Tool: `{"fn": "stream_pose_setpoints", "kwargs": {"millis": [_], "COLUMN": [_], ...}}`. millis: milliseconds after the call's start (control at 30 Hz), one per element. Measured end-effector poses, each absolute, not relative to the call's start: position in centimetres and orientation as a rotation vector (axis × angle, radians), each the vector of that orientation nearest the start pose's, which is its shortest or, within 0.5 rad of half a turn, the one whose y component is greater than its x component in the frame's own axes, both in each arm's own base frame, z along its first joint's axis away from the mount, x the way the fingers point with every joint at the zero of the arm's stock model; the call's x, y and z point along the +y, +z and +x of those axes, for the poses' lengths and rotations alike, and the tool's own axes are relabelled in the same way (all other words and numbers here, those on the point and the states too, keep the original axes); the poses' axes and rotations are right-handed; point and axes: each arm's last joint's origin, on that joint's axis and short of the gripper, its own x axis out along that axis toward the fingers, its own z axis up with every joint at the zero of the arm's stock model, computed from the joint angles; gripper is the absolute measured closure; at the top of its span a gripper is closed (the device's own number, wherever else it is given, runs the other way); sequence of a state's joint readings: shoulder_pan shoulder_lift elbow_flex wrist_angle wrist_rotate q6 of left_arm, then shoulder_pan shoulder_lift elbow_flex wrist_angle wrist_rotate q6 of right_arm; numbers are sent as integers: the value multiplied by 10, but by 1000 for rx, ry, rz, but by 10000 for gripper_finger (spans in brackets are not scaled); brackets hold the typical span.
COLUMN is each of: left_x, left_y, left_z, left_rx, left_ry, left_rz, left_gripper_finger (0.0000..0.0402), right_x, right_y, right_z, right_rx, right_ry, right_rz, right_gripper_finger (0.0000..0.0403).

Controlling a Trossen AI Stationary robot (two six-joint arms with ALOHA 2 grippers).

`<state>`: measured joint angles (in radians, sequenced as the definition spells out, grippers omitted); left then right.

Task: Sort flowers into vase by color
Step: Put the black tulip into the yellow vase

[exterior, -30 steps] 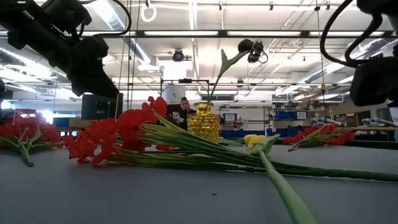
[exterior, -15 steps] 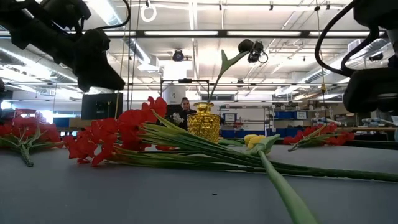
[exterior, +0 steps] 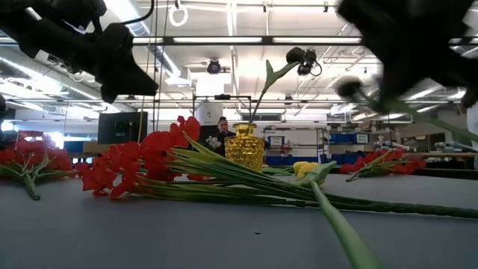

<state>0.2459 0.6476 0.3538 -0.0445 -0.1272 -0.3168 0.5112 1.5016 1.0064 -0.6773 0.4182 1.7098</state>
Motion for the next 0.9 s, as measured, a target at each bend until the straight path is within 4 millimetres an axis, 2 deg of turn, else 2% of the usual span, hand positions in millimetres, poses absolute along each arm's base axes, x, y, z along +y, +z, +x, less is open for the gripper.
{"fn": "stream_pose_setpoints", "kwargs": {"millis": [200, 333, 467, 600, 767, 900], "left_x": [41, 41, 40, 40, 39, 39], "left_y": [218, 218, 218, 218, 218, 218], "left_z": [147, 147, 147, 147, 148, 148], "left_rx": [271, 270, 265, 259, 261, 261], "left_ry": [416, 417, 418, 410, 387, 388], "left_rz": [-309, -318, -343, -383, -399, -402], "left_gripper_finger": [280, 280, 280, 280, 280, 280], "right_x": [122, 104, 73, 40, 6, -8], "right_y": [265, 281, 298, 313, 319, 320], "right_z": [282, 304, 323, 334, 339, 340], "right_rx": [592, 464, 312, 181, 146, 149], "right_ry": [-521, -473, -513, -596, -669, -653], "right_rz": [501, 308, 195, 145, 101, 79], "right_gripper_finger": [390, 390, 390, 390, 390, 390]}}
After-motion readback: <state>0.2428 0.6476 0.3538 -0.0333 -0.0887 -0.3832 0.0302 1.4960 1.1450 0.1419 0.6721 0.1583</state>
